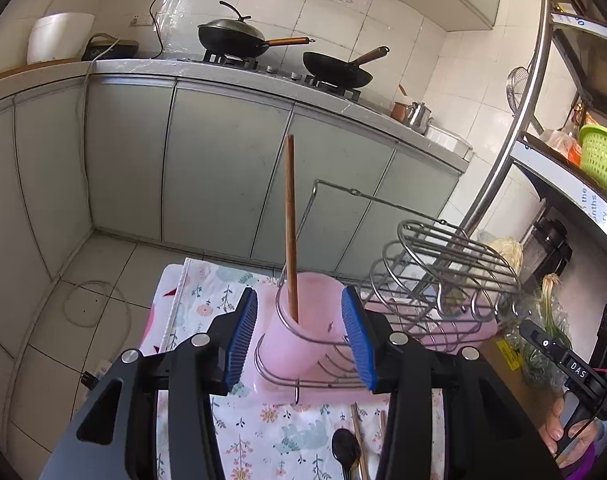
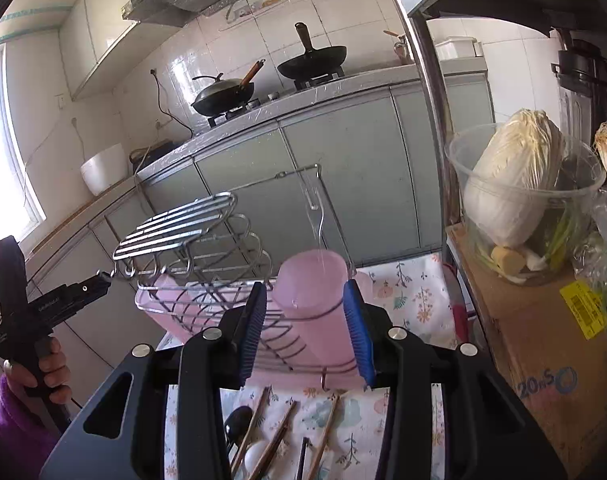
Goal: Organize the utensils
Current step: 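Drop the chopstick into the pink cup with the left gripper while the right releases the fork there, then grasp the black spoon with the left gripper while the right gripper grasps a wooden chopstick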
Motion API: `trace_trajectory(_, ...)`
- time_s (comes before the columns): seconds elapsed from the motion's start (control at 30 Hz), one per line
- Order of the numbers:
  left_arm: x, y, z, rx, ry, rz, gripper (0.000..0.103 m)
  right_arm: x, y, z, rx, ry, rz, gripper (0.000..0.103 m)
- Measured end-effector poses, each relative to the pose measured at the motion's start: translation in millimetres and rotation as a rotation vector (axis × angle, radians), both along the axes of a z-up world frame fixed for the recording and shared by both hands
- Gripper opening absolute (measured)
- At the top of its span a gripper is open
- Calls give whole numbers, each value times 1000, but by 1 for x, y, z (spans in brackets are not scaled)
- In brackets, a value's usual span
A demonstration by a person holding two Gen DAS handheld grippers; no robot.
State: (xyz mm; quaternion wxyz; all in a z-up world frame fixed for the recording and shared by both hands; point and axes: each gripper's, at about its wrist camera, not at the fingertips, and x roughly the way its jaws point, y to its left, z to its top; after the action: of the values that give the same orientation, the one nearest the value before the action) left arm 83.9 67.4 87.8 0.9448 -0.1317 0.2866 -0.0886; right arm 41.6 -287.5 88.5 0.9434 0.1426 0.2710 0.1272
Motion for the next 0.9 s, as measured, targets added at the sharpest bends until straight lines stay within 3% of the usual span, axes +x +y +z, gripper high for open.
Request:
trace_trajectory(0.2,-32,-8,-16,-1,67,-57,43,-24,7,-20,0,87,26,41)
trace_trajectory(0.43,-49,-30,-60,-16,211,-158,43,-47,12,-53,28,199,37,41)
trace_trajectory(0.77,-34,-74,-129,11,453,-236,39,-54,2,-101,63,357,14,41)
trace_trajectory(0.9,-22,-87,-149,19,531,-254,32,-52,-3,-112,87,398,15,41)
